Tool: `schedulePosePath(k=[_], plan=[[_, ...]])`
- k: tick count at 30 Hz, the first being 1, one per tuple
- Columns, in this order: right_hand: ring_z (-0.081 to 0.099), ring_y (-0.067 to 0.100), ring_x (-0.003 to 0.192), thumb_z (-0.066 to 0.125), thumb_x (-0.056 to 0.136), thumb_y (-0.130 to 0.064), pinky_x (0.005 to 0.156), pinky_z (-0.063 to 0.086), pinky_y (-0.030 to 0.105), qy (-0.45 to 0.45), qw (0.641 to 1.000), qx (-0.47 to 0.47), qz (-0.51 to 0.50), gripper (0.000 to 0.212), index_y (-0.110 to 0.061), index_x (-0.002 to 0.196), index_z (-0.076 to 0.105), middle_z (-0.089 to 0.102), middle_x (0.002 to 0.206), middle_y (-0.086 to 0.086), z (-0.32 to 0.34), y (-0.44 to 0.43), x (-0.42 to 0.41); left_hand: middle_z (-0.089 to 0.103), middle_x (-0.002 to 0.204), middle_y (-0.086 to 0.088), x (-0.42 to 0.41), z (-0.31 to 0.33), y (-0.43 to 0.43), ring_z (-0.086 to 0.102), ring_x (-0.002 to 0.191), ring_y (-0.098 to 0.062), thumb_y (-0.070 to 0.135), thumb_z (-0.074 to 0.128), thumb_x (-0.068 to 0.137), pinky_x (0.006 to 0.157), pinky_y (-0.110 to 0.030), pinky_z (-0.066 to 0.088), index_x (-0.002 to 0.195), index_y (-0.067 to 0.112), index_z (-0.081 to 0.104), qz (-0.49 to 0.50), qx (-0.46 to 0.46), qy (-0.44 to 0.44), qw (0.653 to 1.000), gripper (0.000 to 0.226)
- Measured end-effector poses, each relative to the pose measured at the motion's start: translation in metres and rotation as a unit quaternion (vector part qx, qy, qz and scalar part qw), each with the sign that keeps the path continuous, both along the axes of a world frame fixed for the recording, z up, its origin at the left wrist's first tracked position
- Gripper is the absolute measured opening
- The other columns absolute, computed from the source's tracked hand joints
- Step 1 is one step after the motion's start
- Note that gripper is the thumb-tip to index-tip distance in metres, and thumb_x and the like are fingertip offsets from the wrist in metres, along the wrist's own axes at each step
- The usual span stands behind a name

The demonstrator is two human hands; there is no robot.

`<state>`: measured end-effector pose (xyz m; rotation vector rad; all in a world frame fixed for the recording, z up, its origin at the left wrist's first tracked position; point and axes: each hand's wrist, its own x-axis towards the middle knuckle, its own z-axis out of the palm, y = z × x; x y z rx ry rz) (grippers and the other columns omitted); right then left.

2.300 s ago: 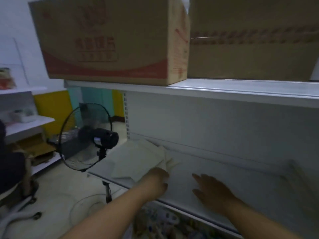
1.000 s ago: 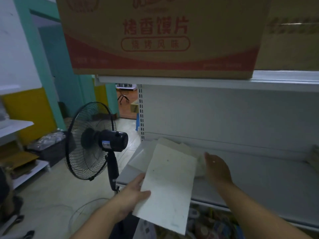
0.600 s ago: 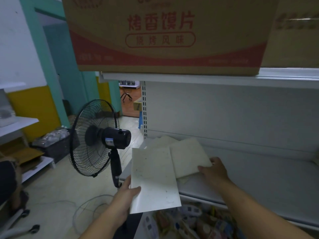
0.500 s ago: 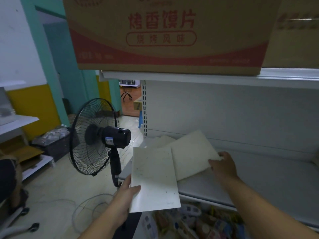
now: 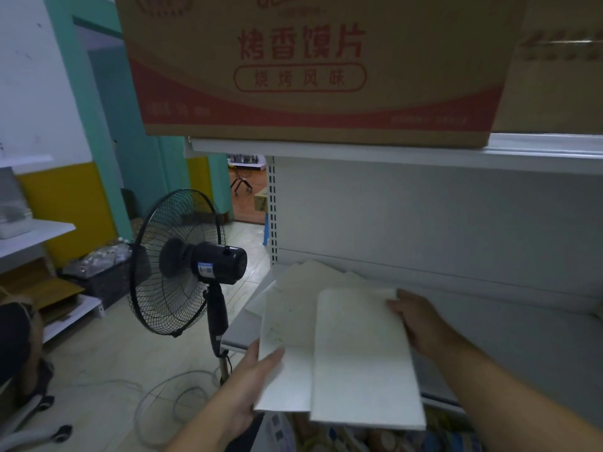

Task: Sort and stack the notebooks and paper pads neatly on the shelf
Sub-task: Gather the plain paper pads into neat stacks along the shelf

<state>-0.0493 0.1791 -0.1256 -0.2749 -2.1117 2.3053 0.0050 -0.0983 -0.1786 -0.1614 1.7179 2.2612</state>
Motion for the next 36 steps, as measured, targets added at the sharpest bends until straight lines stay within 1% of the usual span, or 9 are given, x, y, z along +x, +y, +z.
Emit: schedulePosePath(k=[3,6,10,14,18,22,24,29,36], plan=[[0.064,0.024,0.078,0.058,0.087,0.004,0.071,0.053,0.029,-0.001,0.999,0.051,-0.007,0.028,0.004,0.114,0.061,0.066,0.104,0.019,-0.015,-0.038,-0.016,0.07,0.108,-0.013,0.001,-0.002,0.004,0.067,0.098,-0.033,0.004,0.076,0.065,0.085,-0.043,0.053,0.128,0.017,0.047,-0.003,-0.019,0.01,1.0,0.07],[0.062,0.025,0.099,0.064,0.088,-0.013,0.084,0.047,0.027,0.027,0.986,0.153,-0.055,0.035,-0.007,0.122,0.059,0.063,0.118,0.012,-0.018,-0.052,-0.032,0.068,0.104,-0.014,0.003,-0.002,0.005,0.066,0.094,-0.032,0.006,0.065,0.055,0.076,-0.037,0.052,0.126,0.011,0.048,0.03,-0.042,0.015,0.999,0.073],[0.031,0.022,0.138,0.058,0.089,-0.035,0.109,0.028,0.03,0.042,0.855,0.517,-0.012,0.063,-0.013,0.143,0.033,0.029,0.152,0.007,-0.031,-0.026,-0.062,0.067,0.092,-0.004,0.006,0.005,0.006,0.064,0.083,-0.021,0.004,0.064,0.075,0.065,-0.029,0.046,0.114,0.017,0.053,0.059,-0.034,0.02,0.998,0.043],[0.042,0.026,0.131,0.059,0.081,-0.055,0.107,0.036,0.036,-0.03,0.849,0.528,0.005,0.08,-0.014,0.143,0.03,0.043,0.142,0.009,-0.037,-0.013,-0.084,0.065,0.109,0.001,0.005,0.007,0.004,0.059,0.098,-0.016,0.034,0.065,0.051,0.084,-0.031,0.044,0.103,0.034,0.058,0.094,-0.111,0.024,0.989,0.052],[0.053,0.028,0.114,0.071,0.071,-0.04,0.09,0.047,0.032,0.0,0.825,0.564,-0.044,0.065,-0.01,0.126,0.052,0.055,0.124,0.012,-0.027,-0.01,-0.093,0.054,0.123,-0.003,0.002,0.013,0.006,0.047,0.114,-0.019,0.03,0.056,0.082,0.091,-0.026,0.032,0.125,0.026,0.053,0.123,-0.167,0.03,0.978,0.043],[0.062,0.024,0.085,0.075,0.071,-0.004,0.073,0.049,0.032,0.054,0.935,0.349,-0.03,0.035,-0.001,0.105,0.067,0.068,0.102,0.017,0.012,-0.002,-0.089,0.057,0.117,0.0,-0.001,0.016,0.011,0.052,0.104,-0.014,0.022,0.052,0.093,0.086,-0.021,0.034,0.132,0.017,0.052,0.126,-0.166,0.056,0.976,0.039],[0.061,0.021,0.079,0.074,0.072,0.0,0.07,0.048,0.028,0.131,0.945,0.291,-0.069,0.028,-0.004,0.1,0.069,0.069,0.096,0.014,0.037,-0.002,-0.075,0.059,0.102,0.001,-0.003,0.02,0.017,0.055,0.083,-0.006,0.01,0.052,0.093,0.064,-0.01,0.041,0.123,0.016,0.052,0.121,-0.169,0.056,0.977,0.031],[0.055,-0.001,0.069,0.068,0.066,-0.004,0.061,0.041,0.01,0.379,0.831,0.405,-0.028,0.026,-0.018,0.087,0.074,0.059,0.077,-0.009,0.054,-0.035,-0.014,0.064,0.097,-0.002,-0.015,0.029,0.045,0.062,0.085,-0.017,0.001,0.05,0.092,0.061,-0.026,0.047,0.126,0.005,0.049,0.109,-0.109,0.038,0.987,0.035],[0.055,0.016,0.071,0.076,0.077,-0.028,0.062,0.044,0.021,0.412,0.765,0.475,0.143,0.018,-0.017,0.089,0.07,0.058,0.079,0.003,-0.003,-0.054,0.061,0.061,0.089,0.001,-0.022,0.04,0.089,0.057,0.073,-0.008,0.027,0.043,0.098,0.047,-0.015,0.044,0.116,0.005,0.053,0.053,-0.06,0.048,0.996,0.03]])
